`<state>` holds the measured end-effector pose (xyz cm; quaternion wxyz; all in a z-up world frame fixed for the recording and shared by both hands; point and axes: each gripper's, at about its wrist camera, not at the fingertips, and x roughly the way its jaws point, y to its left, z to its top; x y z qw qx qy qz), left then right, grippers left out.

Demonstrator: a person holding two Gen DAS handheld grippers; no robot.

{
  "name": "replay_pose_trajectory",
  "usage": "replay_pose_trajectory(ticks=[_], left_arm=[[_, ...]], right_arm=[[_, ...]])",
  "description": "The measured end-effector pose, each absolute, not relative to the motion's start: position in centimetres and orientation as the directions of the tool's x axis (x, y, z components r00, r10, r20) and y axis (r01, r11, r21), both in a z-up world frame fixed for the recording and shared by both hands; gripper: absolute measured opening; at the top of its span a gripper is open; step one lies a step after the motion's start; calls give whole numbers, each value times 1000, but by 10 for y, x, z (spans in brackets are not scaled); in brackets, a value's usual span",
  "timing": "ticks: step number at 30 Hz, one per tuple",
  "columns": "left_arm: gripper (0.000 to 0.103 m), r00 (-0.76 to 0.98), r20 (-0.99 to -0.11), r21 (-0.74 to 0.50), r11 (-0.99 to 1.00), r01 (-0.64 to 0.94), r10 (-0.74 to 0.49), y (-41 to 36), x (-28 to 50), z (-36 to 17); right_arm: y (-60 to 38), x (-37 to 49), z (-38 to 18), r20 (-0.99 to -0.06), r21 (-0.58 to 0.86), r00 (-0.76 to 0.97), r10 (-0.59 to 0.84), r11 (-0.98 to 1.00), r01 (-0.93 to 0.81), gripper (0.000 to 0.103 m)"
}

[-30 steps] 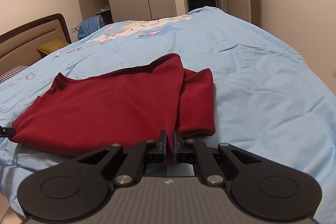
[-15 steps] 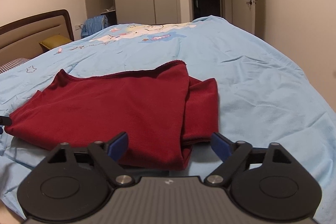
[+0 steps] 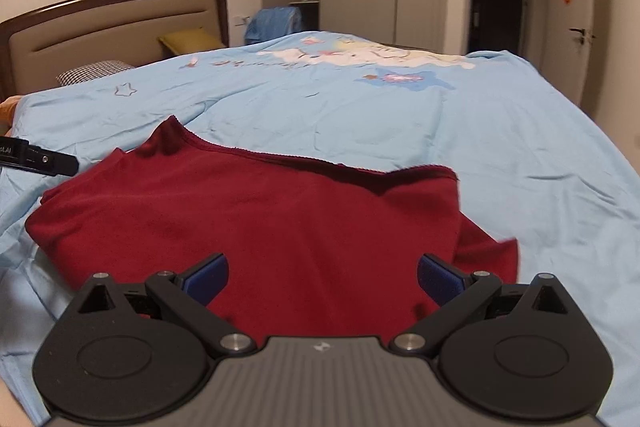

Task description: Fold small clothes

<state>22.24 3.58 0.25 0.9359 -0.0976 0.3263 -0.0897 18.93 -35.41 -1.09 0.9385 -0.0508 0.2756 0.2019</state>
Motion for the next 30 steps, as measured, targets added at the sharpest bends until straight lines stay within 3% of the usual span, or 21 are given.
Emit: replay_pose_trajectory(ticks=[8,15,21,30], left_arm=[[101,754,-599,-263,956,132,-269,29,299,-18],[101,787,-593,-281,960,-1,-172,56,346,-34],[100,783,-607,-374,918,-131,-135,85,365,-58],[102,789,-613,-236,963,-129,-45,66,372,-72]], right_arm=[[-356,258,-22,-576,66,723,381,904,-423,103],[-362,305,-30,-559,94,748,357,924,-370,103],[-372,334,-45,-566,125,767,302,951,-282,103],[-382,344,-74,-579,196,762,289,957,-214,103]])
